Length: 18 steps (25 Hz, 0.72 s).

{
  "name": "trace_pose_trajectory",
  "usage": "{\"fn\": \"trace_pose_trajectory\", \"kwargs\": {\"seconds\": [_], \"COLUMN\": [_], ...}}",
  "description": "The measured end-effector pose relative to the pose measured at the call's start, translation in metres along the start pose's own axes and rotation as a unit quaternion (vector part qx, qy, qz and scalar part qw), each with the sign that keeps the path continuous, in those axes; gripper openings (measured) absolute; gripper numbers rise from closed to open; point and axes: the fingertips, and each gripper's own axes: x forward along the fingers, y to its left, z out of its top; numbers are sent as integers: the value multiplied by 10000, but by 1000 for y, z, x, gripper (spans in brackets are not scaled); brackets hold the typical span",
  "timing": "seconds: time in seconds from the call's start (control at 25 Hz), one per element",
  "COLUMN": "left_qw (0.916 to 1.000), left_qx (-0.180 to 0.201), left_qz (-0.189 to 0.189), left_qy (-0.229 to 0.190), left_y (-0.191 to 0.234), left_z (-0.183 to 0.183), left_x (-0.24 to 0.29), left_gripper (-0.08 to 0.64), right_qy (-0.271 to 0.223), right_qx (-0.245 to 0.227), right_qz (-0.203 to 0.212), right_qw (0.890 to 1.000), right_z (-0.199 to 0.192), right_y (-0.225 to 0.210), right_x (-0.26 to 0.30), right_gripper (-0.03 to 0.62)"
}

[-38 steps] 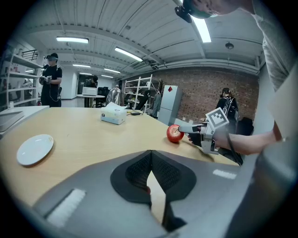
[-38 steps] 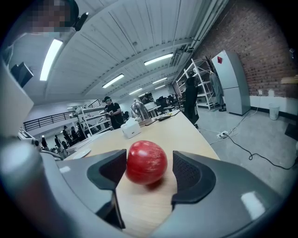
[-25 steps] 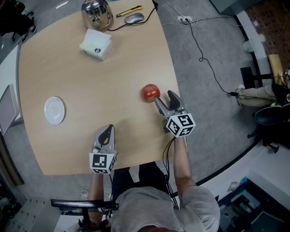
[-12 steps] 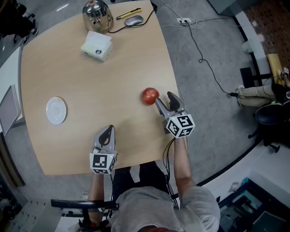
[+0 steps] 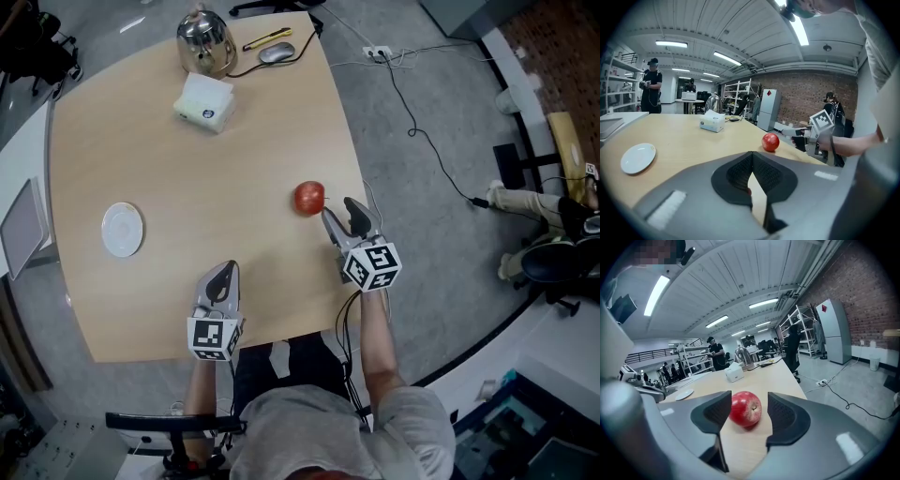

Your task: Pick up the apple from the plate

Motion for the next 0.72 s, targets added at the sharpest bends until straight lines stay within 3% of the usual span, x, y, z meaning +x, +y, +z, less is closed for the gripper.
{"fn": "trace_pose_trajectory", "kwargs": {"seconds": [0.72], "left_qw": [9994], "left_qx": [229], "left_qz": [-12], "left_qy": [-274], "left_y": [-9], "left_z": [37], "left_x": [-38], "left_gripper": [20], "right_qy": [-327], "right_qx": [-103], "right_qz": [190], "right_qw": [9992], "right_z": [37], "right_y": [49], "right_x": [-35], "right_gripper": [195]}}
